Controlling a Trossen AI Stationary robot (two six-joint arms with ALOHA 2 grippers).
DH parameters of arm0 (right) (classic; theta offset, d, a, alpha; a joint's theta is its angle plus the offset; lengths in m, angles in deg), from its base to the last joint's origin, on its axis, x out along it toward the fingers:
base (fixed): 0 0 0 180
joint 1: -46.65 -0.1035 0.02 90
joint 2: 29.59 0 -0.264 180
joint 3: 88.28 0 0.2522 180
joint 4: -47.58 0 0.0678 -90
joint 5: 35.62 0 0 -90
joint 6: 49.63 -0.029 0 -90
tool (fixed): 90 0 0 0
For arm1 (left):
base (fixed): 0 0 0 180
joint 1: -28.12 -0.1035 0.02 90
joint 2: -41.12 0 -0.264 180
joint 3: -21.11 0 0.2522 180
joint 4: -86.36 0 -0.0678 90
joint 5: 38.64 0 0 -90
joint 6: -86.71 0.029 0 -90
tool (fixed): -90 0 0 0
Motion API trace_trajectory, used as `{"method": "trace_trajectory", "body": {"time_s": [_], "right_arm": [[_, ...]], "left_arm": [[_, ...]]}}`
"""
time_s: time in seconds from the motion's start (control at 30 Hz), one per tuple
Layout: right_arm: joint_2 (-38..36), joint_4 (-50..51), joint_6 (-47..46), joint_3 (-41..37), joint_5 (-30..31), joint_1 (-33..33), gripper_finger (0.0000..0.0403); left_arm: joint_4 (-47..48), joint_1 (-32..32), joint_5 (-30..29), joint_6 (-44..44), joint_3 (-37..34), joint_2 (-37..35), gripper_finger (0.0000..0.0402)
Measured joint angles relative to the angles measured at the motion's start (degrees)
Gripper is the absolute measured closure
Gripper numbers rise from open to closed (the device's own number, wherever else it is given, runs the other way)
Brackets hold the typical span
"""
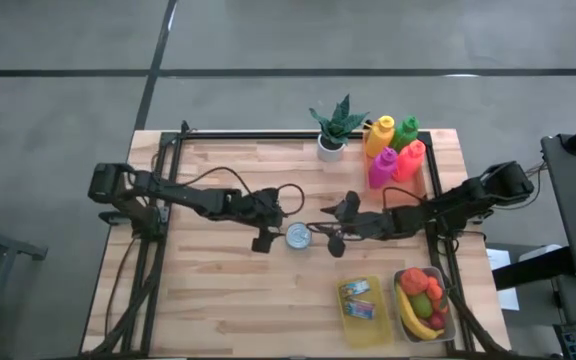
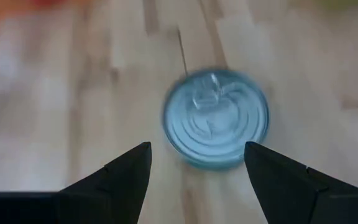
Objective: Pick & Place Food Item
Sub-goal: Put the light blue tuna can into the yellow bin
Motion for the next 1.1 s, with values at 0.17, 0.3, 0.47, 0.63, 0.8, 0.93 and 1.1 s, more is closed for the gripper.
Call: {"method": "trace_trajectory", "body": {"time_s": [0.17, 0.3, 0.47, 0.63, 0.8, 0.93, 1.1], "right_arm": [[-0.11, 0.07, 0.19, 0.08, -3.22, -0.04, 0.0149], [-0.01, 0.09, 1.5, 0.02, -3.65, -0.02, 0.0149], [0.09, 0.22, 2.52, -0.08, -5.12, 0.0, 0.0149], [0.2, 0.43, 3.55, -0.2, -5.17, 0.0, 0.0149], [1.52, 0.21, 3.58, -0.24, -5.33, 0.0, 0.0149], [3.63, -0.25, 2.79, -0.24, -5.33, 0.0, 0.0149], [5.91, -0.46, 2.22, -0.24, -5.4, 0.0, 0.0149]], "left_arm": [[-0.7, 0.35, 0.23, -3.38, -0.04, 4.82, 0.0138], [-1.08, 0.24, 0.2, -4.45, -0.01, 4.94, 0.0138], [-2.87, 0.24, 0.2, -5.79, 0.03, 4.1, 0.0138], [-4.52, 0.27, 0.2, -5.69, 0.03, 4.3, 0.0138], [-3.98, 0.27, -0.35, -5.48, 0.01, 4.3, 0.0138], [-4.04, 0.24, -1.92, -5.29, 0.01, 4.3, 0.0138], [-4.08, 0.24, -2.37, -5.11, 0.01, 4.3, 0.0138]]}}
